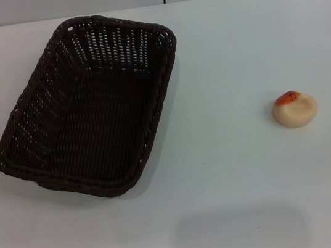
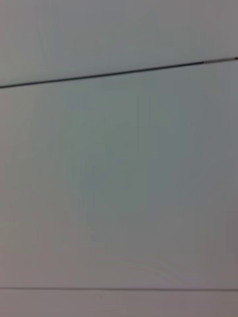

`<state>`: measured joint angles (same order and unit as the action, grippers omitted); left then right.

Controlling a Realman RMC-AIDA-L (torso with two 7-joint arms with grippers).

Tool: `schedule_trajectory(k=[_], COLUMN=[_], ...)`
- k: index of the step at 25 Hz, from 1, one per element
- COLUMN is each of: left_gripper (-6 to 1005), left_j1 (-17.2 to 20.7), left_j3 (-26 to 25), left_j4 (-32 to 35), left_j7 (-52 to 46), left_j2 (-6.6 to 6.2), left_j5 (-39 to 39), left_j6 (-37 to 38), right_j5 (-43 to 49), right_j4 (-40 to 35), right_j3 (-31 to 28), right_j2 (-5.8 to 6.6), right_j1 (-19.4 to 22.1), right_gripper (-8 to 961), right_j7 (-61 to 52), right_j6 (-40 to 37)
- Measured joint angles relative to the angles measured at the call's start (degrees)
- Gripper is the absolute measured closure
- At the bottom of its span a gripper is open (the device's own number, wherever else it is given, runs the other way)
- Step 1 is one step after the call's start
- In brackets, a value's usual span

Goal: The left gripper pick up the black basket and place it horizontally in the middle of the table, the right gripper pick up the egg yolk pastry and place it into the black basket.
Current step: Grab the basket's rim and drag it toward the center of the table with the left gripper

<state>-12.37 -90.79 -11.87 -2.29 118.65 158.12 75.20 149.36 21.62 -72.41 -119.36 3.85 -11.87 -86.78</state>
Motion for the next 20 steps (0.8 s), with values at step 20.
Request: schedule_trajectory(k=[20], left_gripper=[187], left_j1=[4.9], left_j3=[3.1], left_j4=[-27.6], left_j7=[1.2], left_j2=[-3.74], left_j5=[7.1], left_j6=[-28.6], right_j5=[0.1], right_j4=[0.4], right_j3=[0.8], right_j2=[0.06], right_j1=[-0.3], right_gripper=[214], right_j7=[0.0], right_j6=[-0.1])
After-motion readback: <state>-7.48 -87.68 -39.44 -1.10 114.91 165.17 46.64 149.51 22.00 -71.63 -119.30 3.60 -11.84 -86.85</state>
